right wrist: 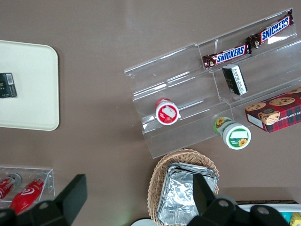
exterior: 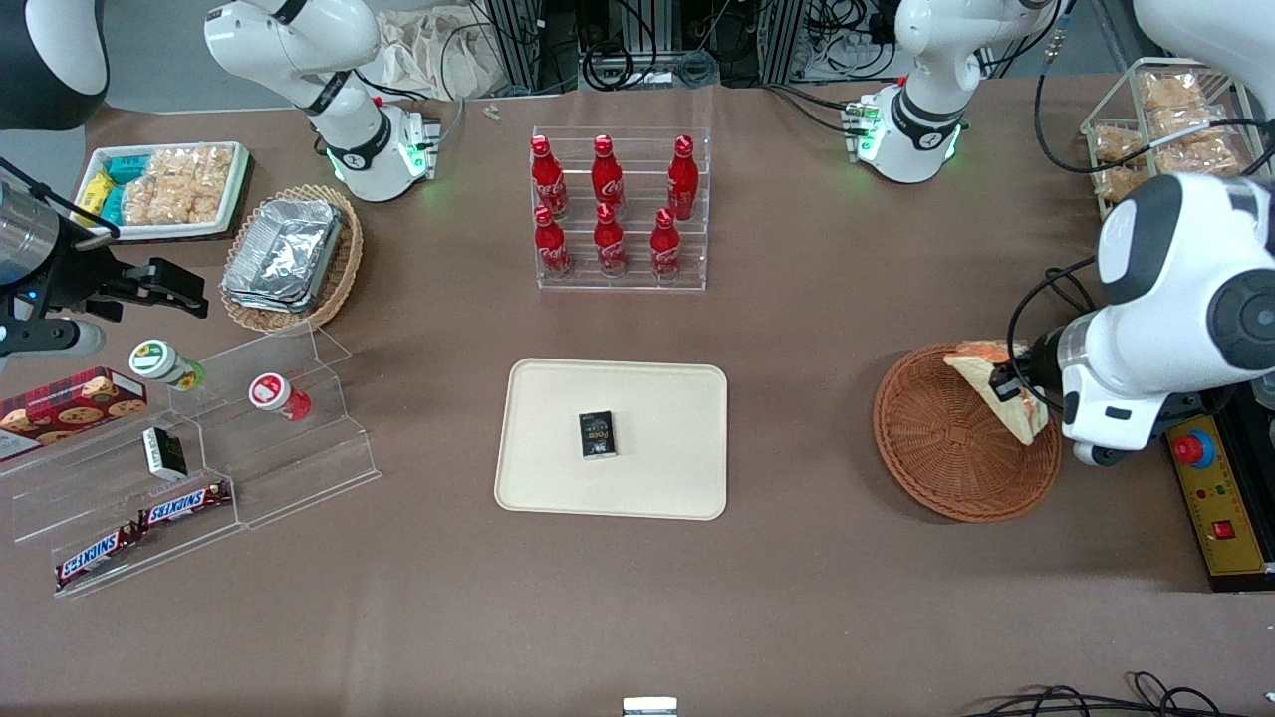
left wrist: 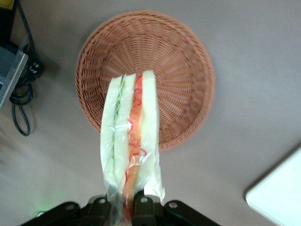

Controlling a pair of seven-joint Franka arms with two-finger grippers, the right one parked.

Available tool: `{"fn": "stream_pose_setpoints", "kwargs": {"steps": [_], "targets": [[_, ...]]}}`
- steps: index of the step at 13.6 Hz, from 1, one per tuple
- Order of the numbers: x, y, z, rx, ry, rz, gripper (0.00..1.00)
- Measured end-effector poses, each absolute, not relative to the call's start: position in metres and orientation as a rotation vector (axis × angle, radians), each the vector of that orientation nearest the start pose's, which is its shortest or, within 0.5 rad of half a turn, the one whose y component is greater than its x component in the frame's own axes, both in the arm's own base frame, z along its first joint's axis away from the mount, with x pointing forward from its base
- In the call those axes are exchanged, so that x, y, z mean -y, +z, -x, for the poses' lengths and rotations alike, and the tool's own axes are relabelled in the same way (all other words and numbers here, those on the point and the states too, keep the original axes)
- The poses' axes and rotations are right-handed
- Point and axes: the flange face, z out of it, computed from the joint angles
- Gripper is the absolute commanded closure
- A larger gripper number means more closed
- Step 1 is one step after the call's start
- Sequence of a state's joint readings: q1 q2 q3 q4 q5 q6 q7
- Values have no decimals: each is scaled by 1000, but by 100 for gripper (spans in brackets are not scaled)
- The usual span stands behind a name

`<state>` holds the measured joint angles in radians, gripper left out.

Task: Place sandwich from basket to tray
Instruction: 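Carry the sandwich with the left gripper over to the cream tray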

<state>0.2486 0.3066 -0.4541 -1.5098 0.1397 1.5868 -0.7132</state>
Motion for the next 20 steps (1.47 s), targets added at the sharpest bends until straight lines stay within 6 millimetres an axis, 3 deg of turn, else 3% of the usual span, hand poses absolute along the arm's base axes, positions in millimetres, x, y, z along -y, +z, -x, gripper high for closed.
{"fn": "stream_pose_setpoints", "kwargs": {"steps": [2,4,7,9,11,15,20], "targets": [[103,526,-620,623,207,3013,100],[128,550,-616,465,162,3075,100],[167,556,-605,183,163,3132,100],[197,547,-598,33,189,3150,100],[239,526,-590,-88,174,3166,100],[330,455,-566,-299,182,3131,100],[396,357,-564,-355,156,3112,100]]}}
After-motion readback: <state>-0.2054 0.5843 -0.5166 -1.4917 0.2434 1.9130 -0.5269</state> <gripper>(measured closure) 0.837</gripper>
